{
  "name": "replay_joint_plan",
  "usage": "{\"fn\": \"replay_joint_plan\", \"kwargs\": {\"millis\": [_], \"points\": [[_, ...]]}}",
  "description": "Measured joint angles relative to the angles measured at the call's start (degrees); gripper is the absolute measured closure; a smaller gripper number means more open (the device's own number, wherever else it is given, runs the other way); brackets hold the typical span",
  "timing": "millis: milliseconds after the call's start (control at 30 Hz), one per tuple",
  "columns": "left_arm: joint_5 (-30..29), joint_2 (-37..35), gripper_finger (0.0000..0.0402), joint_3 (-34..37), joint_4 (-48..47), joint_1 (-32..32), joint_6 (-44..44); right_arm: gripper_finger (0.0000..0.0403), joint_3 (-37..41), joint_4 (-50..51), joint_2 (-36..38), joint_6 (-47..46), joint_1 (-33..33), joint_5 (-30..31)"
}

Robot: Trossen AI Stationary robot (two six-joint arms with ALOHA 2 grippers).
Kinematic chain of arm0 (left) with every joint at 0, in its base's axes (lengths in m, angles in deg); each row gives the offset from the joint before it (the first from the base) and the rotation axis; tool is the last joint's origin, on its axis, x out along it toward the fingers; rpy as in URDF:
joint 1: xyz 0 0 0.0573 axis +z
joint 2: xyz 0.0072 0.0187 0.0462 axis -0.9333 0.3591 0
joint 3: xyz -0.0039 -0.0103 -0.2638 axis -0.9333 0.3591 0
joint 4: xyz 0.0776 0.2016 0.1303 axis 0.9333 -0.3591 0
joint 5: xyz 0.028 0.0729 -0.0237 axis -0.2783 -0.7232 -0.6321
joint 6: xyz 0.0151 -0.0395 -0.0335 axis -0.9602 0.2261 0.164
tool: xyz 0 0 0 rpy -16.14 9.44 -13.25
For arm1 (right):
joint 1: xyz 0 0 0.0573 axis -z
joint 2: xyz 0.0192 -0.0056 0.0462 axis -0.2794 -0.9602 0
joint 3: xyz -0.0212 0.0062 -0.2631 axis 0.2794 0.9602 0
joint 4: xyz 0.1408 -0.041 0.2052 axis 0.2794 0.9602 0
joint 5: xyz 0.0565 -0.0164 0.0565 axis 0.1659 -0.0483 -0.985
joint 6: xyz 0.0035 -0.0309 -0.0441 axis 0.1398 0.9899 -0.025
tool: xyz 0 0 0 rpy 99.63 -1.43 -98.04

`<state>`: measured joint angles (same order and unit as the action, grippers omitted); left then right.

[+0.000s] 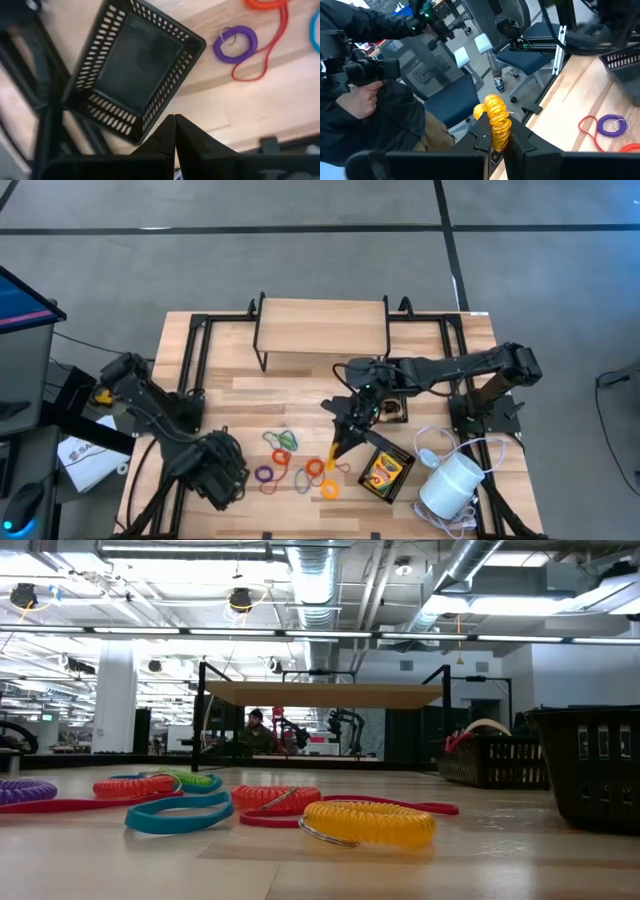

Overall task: Pick & Place Office Desk Supplies
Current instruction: Put the top orange spring keychain into the left black bin

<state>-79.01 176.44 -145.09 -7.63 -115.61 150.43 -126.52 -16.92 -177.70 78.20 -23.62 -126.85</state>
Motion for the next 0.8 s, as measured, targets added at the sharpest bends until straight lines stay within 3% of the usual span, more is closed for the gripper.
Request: {"fn": "replay_joint_plan", "kwargs": {"millis": [467,800], "points": [[0.04,-1.45,0.0401,20.89,20.29,2.63,2.42,0.0387,0.0,1.57,0.0,-1.3,-2.71,0.03],[-0.02,-1.45,0.0401,29.92,30.01,9.46,-6.59,0.0387,0.02,2.74,0.37,-1.99,-2.69,0.04]]}}
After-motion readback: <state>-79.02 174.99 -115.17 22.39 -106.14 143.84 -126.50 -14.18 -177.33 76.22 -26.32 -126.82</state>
